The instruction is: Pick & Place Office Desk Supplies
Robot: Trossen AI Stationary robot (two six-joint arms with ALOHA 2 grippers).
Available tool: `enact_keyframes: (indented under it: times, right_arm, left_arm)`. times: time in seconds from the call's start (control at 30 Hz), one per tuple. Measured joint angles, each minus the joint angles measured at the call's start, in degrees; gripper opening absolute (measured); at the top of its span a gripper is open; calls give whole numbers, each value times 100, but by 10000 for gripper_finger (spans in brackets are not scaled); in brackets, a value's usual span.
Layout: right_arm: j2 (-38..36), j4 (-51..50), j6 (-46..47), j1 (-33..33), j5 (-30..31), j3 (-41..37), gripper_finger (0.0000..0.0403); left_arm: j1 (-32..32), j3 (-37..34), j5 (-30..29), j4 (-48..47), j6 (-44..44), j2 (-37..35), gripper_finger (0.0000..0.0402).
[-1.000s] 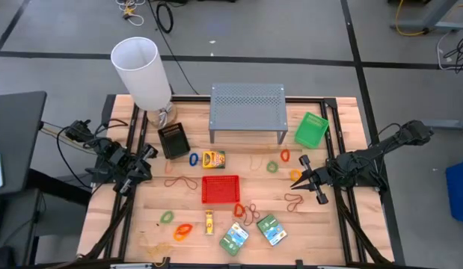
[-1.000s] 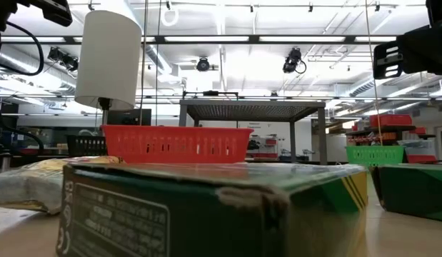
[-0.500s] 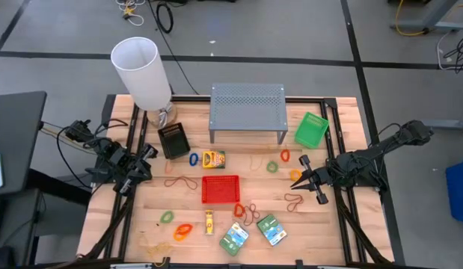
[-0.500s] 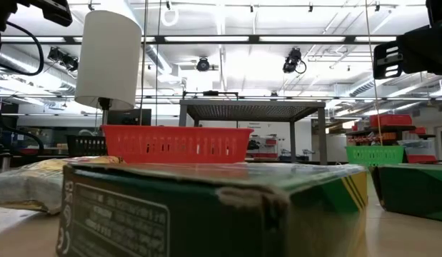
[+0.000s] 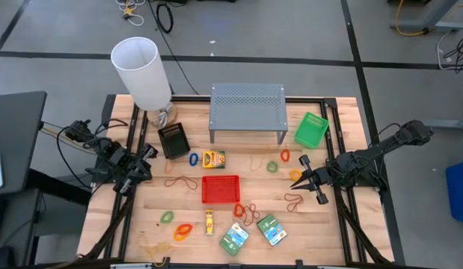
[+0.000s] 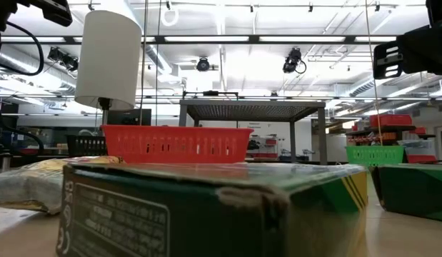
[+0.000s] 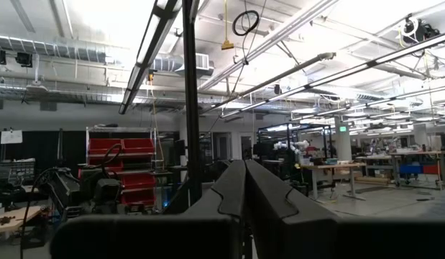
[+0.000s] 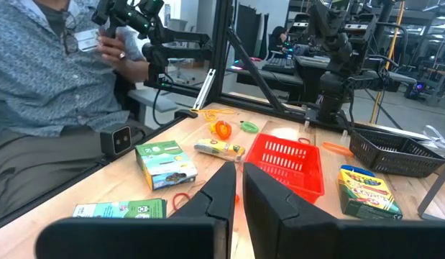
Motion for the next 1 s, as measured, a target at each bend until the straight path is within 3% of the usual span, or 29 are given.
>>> enact_keyframes:
  times: [0.2, 0.4, 0.53, 0.63, 0.73, 0.8, 0.9, 1.0]
  right_arm:
    - [0, 10, -94, -2, 2, 0, 36]
    - [0, 228, -420, -1, 0, -2, 36]
    - [0, 520, 224, 4, -9, 0, 36]
    - [0, 888, 569, 2, -8, 0, 36]
    - [0, 1376, 37, -5, 38, 0, 36]
    - [28, 1611, 111, -68, 334, -2, 36]
    - [256, 1374, 990, -307, 1134, 0, 36]
    - [588, 1154, 1942, -510, 1428, 0, 36]
  left_arm:
    - [-2, 0, -77, 61, -3, 0, 19]
    - [-2, 0, -295, 166, -570, 0, 19]
    - [3, 2, -345, -496, 35, 3, 19]
    - [55, 2, -1272, -1177, 178, 117, 19]
    - [234, 2, -2072, -1372, -128, 390, 19]
    - [426, 2, -2162, -1327, -396, 598, 19]
    - [758, 2, -1990, -1337, -725, 861, 19]
    - [1039, 2, -1993, -1345, -822, 1082, 19]
